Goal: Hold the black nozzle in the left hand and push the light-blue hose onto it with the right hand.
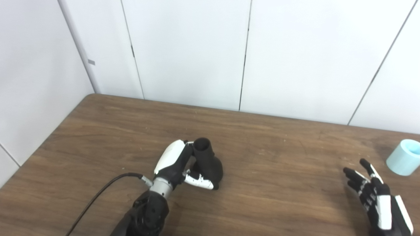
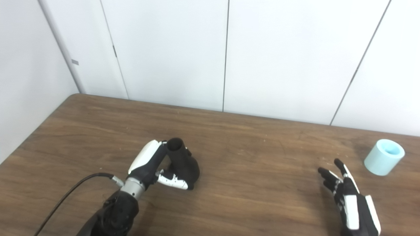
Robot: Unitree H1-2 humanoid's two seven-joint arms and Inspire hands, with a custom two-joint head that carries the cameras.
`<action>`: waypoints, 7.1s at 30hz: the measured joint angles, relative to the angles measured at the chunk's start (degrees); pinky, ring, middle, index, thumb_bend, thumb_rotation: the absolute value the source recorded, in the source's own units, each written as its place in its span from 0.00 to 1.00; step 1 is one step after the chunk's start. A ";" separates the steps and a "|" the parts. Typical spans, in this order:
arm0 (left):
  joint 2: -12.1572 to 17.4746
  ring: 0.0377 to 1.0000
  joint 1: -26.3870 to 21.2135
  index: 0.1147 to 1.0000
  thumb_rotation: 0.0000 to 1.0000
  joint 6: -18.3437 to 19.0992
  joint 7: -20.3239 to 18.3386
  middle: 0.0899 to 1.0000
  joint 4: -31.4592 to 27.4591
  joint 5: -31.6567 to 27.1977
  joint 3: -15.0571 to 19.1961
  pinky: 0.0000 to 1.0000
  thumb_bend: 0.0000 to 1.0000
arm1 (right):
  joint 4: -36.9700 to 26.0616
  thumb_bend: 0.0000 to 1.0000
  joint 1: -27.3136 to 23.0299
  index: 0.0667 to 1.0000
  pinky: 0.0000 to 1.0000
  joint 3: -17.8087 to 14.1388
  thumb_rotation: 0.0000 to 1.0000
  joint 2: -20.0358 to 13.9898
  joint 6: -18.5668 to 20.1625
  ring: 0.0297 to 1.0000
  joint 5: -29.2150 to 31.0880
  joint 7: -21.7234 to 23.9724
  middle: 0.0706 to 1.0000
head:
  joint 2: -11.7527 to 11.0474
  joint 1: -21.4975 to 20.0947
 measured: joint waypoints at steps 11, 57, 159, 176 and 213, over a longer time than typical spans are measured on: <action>-2.60 0.61 1.23 0.42 0.00 -1.92 -0.76 0.44 -0.35 3.00 -5.11 1.00 0.52 | -3.21 0.54 -0.16 0.97 0.94 0.95 1.00 1.92 2.89 0.91 -0.07 -0.83 0.81 | 0.97 -1.50; -4.64 0.59 3.19 0.43 0.00 -7.97 -4.20 0.44 -0.02 6.68 -11.92 1.00 0.52 | -12.68 0.54 -2.81 0.95 0.87 -0.34 1.00 1.72 13.47 0.89 -1.59 -3.72 0.79 | 5.36 -13.45; -0.44 0.61 3.06 0.42 0.00 -17.97 -4.28 0.46 4.29 -0.70 -8.66 1.00 0.52 | 34.42 0.95 -40.94 0.80 0.68 21.32 0.07 -28.22 22.26 0.76 -50.91 20.07 0.78 | -2.46 -33.75; -0.52 0.61 3.23 0.42 0.00 -17.97 -4.28 0.45 4.20 -0.75 -8.50 1.00 0.52 | 35.58 0.92 -40.89 0.76 0.64 21.10 0.02 -27.09 22.20 0.72 -49.54 18.74 0.76 | -1.76 -33.67; -0.52 0.62 3.38 0.42 0.00 -17.95 -4.34 0.45 4.08 -0.77 -8.27 1.00 0.52 | 36.43 0.82 -40.25 0.67 0.55 23.71 0.00 -27.38 20.71 0.61 -49.20 14.70 0.66 | -0.61 -33.76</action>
